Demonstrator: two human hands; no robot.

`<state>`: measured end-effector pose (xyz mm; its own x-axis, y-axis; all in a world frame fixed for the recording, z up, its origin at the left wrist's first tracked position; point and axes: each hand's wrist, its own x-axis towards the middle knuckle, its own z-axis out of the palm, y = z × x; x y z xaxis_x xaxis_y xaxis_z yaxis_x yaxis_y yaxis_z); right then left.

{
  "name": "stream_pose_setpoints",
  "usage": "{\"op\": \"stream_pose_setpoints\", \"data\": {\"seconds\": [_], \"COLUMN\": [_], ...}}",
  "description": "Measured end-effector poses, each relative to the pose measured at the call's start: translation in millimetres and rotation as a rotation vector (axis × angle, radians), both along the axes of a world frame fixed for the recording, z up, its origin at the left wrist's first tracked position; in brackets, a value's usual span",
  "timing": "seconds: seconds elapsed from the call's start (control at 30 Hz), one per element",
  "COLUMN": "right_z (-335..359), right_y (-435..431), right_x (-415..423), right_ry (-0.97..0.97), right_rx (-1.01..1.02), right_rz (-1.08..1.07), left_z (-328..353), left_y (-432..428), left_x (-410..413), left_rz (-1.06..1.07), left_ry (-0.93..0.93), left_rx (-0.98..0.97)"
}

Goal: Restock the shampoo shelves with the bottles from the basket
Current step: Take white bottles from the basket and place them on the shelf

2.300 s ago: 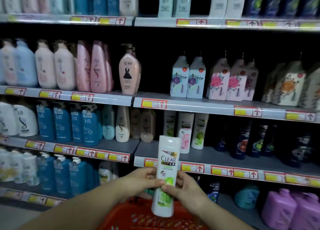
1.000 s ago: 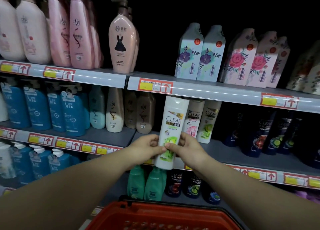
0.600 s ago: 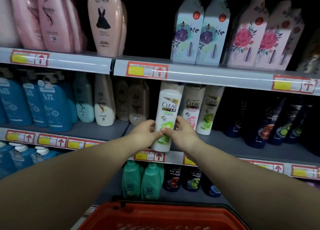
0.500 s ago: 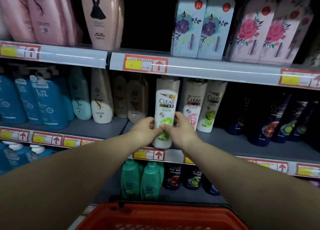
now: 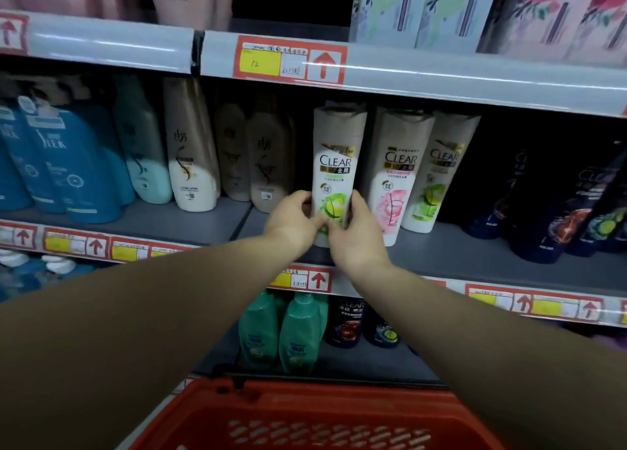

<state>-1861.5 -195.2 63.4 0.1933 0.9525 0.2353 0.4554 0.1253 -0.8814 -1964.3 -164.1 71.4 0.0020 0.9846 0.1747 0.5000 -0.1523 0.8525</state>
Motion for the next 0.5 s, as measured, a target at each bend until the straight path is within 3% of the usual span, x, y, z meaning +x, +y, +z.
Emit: {"op": "stream_pose_setpoints", "data": {"seconds": [0.23,0.5], "right_z": [0.7,16.9], "right_y": [-27.3,-11.2], "right_x": [-5.5,-2.1], "right_ry": [-0.073,0.009], "right_rx": [-0.182,-0.34], "right_rz": [0.051,0.051], "left_z": [-7.7,2.1], "left_y": [-21.6,-14.0], "left_x": [4.0,16.2], "left_rz": [-0.032,-0.02], "left_ry": [0.03,0.082], "left_rx": [-0.145,-0.209]}}
